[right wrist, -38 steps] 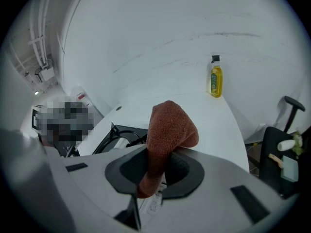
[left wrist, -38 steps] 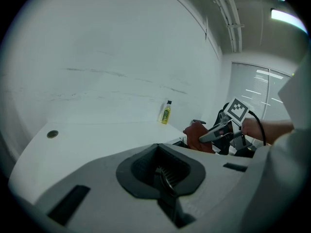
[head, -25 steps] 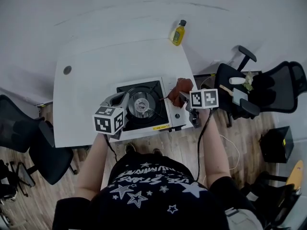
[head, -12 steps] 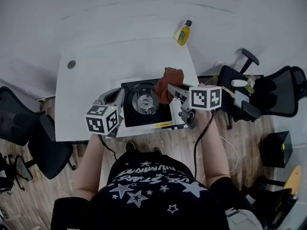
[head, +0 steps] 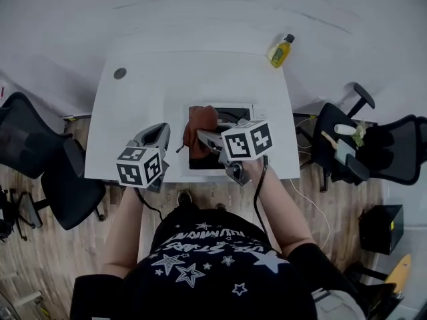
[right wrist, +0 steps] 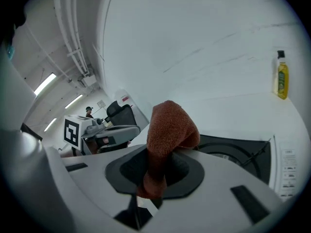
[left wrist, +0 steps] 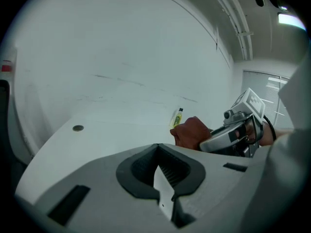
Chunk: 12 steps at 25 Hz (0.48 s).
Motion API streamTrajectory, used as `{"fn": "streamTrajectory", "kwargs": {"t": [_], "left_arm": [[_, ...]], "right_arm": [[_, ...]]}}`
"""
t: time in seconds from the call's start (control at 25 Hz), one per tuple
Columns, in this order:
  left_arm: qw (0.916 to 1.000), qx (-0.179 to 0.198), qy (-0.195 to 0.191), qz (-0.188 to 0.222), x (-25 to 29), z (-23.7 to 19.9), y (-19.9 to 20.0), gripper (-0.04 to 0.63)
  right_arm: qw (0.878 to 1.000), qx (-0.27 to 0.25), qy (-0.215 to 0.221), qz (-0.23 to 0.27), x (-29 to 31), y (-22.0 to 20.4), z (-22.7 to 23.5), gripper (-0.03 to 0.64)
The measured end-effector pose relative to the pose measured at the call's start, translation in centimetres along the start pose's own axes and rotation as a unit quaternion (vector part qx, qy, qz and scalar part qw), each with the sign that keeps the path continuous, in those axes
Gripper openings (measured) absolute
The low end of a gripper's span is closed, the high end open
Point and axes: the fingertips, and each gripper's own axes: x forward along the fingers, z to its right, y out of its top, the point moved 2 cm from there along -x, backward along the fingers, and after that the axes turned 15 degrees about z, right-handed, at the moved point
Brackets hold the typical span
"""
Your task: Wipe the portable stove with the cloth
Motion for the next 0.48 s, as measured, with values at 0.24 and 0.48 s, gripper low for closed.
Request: {"fn": "streamTrajectory", "kwargs": {"t": [0.24,0.48], "left_arm": [[0.9995,-0.013,0.027,-0.012,-2.2,-2.4,-1.4,0.006],[0.9982,-0.032,0.039,-0.032,-3.2,-3.7,-3.7,0.006]], "right_arm": [[0.998,-0.009,0.022,-0.053,4.1,-3.0,-2.3,0.072],[0.996,-0.025,0.000,-0.090,5.3,-5.0,-1.5,0.072]]}}
